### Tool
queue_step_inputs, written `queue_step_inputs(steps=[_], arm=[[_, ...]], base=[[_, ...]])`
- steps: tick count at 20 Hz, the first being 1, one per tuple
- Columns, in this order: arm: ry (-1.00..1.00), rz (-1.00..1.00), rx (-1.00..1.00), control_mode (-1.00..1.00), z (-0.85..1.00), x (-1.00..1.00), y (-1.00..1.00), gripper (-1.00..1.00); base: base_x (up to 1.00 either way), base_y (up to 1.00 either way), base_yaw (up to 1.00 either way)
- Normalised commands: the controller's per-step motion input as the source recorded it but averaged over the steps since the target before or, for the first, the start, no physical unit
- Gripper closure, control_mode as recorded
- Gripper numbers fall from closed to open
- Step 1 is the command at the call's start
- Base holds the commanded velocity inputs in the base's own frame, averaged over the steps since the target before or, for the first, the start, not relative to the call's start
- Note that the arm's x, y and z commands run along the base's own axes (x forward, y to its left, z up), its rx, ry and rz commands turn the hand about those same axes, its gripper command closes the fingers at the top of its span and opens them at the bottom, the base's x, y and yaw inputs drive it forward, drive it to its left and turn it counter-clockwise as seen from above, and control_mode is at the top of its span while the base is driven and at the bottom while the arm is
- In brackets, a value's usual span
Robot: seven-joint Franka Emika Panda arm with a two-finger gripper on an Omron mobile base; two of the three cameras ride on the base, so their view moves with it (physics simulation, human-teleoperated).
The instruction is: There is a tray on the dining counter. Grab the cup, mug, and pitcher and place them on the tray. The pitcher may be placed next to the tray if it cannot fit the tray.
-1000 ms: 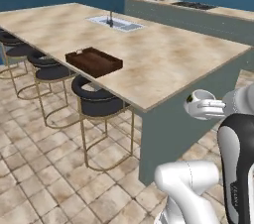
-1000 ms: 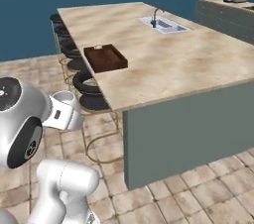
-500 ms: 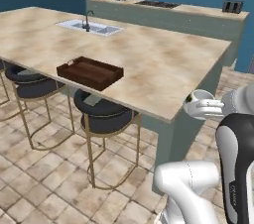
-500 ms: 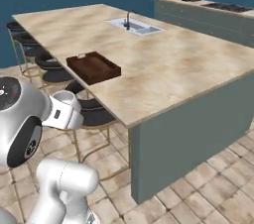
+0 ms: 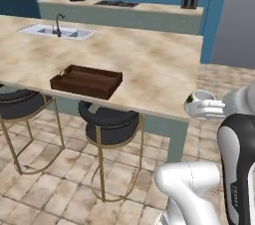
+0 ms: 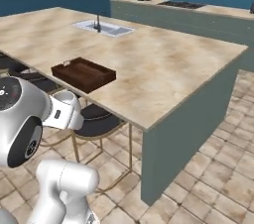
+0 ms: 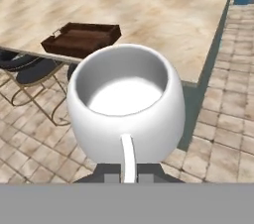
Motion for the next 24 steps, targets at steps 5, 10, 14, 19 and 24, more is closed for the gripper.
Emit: queue_step_inputs(steps=[5,10,14,19,24], arm=[[0.00,0.00,0.00,1.00,0.00,0.00,0.00,1.00],[0.00,0.00,0.00,1.00,0.00,0.00,0.00,1.00],[0.00,0.00,0.00,1.00,0.00,0.00,0.00,1.00],[0.00,0.00,0.00,1.00,0.00,0.00,0.00,1.00],[0.00,0.00,0.00,1.00,0.00,0.00,0.00,1.00]], base=[[0.04,0.97,-0.42],[0.13,0.94,-0.39],[0.10,0.93,-0.39],[0.08,0.92,-0.38],[0.43,0.91,-0.37]])
